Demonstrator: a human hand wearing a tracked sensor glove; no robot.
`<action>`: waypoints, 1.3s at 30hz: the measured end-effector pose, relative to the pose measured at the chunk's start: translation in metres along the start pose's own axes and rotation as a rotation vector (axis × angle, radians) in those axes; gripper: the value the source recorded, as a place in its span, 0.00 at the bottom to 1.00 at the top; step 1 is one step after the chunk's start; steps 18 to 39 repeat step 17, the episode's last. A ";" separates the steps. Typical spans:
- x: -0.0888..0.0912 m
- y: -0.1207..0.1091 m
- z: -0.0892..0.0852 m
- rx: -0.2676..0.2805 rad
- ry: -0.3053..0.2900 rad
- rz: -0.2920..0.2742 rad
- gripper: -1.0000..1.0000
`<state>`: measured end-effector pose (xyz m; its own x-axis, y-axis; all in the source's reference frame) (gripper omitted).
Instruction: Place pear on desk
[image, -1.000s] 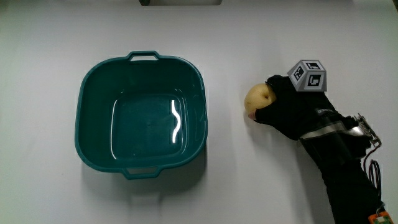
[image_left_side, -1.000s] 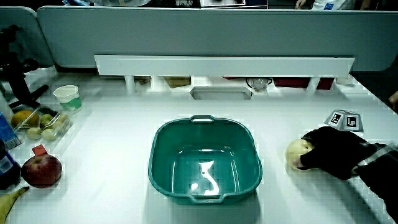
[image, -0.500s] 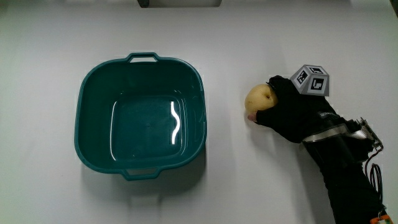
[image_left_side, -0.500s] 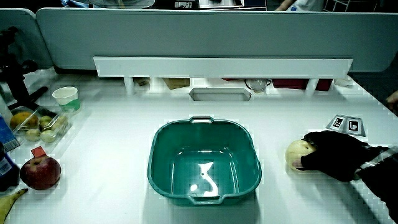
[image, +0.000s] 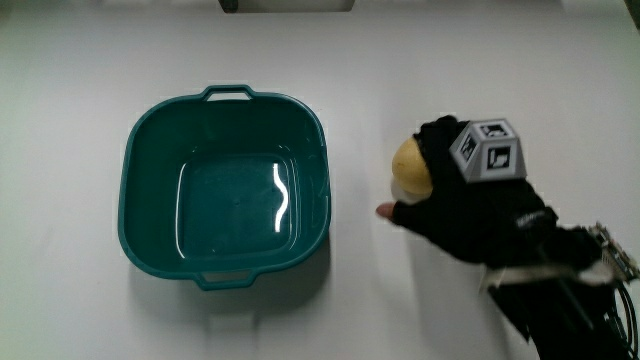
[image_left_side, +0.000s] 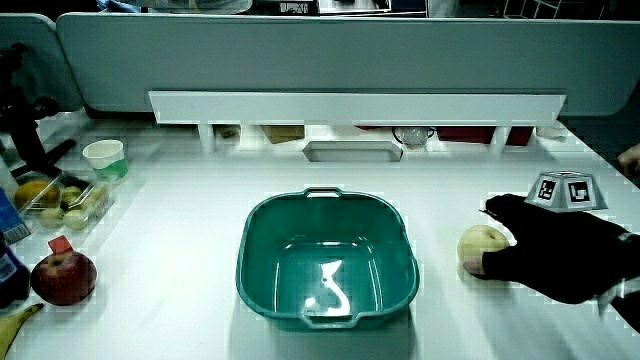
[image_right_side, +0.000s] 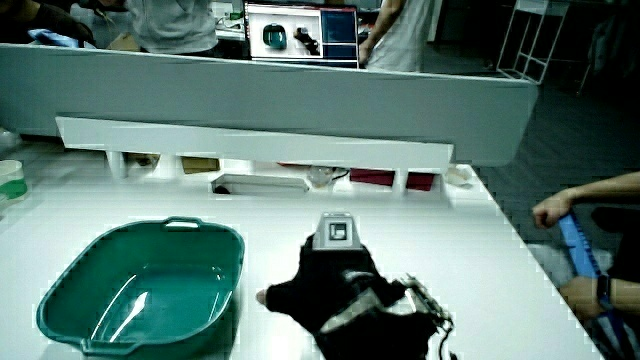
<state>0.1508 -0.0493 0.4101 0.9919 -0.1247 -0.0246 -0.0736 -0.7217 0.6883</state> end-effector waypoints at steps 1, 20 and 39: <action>-0.008 -0.011 0.003 0.040 -0.035 0.018 0.00; -0.087 -0.127 0.001 -0.161 -0.089 0.381 0.00; -0.087 -0.127 0.001 -0.161 -0.089 0.381 0.00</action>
